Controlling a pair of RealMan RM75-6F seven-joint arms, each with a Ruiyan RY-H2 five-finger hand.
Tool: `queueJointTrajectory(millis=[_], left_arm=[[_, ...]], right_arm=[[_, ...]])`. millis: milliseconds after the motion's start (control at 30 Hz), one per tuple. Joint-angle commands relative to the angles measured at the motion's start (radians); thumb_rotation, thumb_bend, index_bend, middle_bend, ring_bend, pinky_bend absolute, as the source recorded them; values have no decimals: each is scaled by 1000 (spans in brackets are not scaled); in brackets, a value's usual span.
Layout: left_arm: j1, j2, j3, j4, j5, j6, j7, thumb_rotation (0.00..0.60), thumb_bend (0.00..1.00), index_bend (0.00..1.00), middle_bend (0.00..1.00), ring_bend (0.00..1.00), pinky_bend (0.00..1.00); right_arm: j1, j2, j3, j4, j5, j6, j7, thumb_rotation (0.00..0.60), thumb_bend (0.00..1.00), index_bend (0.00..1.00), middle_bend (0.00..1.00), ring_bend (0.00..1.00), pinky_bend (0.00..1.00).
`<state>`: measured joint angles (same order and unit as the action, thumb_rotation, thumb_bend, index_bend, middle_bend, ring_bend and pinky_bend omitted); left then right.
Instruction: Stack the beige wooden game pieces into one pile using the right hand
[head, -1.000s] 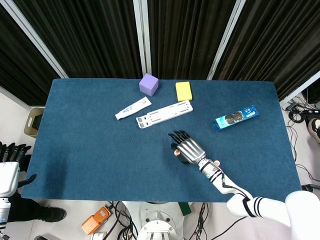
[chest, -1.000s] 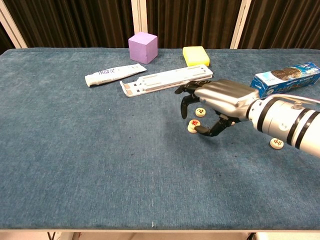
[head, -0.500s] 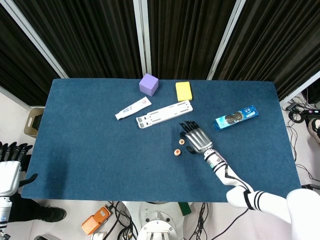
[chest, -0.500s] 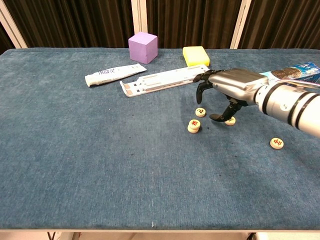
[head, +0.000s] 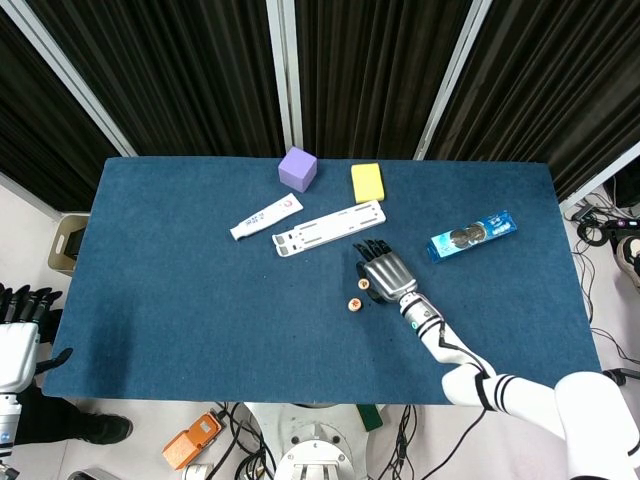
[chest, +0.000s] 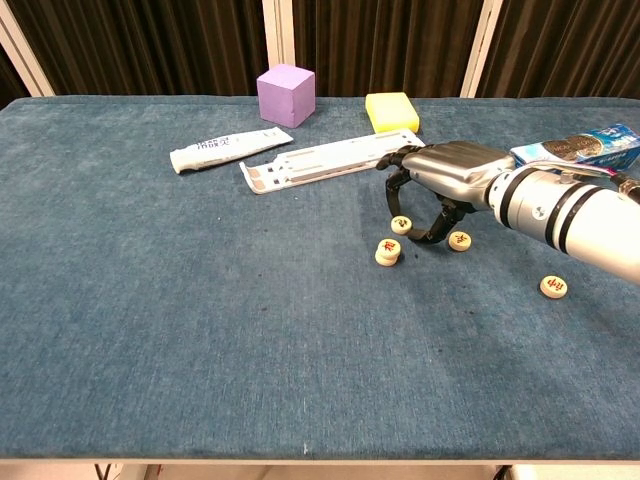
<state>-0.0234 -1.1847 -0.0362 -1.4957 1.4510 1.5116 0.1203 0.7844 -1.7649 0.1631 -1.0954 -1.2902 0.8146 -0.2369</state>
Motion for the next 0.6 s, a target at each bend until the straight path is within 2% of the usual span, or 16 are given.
queueJointTrajectory(millis=[33, 233, 433, 600], left_arm=[[0, 0, 0, 1, 0, 1, -1, 600, 0, 182, 142, 76, 0], [0, -1, -1, 3, 1, 1, -4, 600, 0, 182, 142, 76, 0], [2, -1, 0, 5, 1, 3, -7, 600, 0, 182, 142, 76, 0], [1, -3, 1, 5, 7, 5, -8, 600, 0, 182, 142, 76, 0]], right_arm=[[2, -2, 0, 4, 0, 1, 3, 600, 448, 552, 157, 80, 140], [0, 12, 0, -10, -9, 23, 16, 600, 472, 571, 167, 83, 141], [-28, 98, -21, -134, -51, 82, 13, 600, 476, 571, 168, 83, 142], [-42, 158, -46, -235, -60, 80, 2, 600, 476, 566, 168, 83, 142]])
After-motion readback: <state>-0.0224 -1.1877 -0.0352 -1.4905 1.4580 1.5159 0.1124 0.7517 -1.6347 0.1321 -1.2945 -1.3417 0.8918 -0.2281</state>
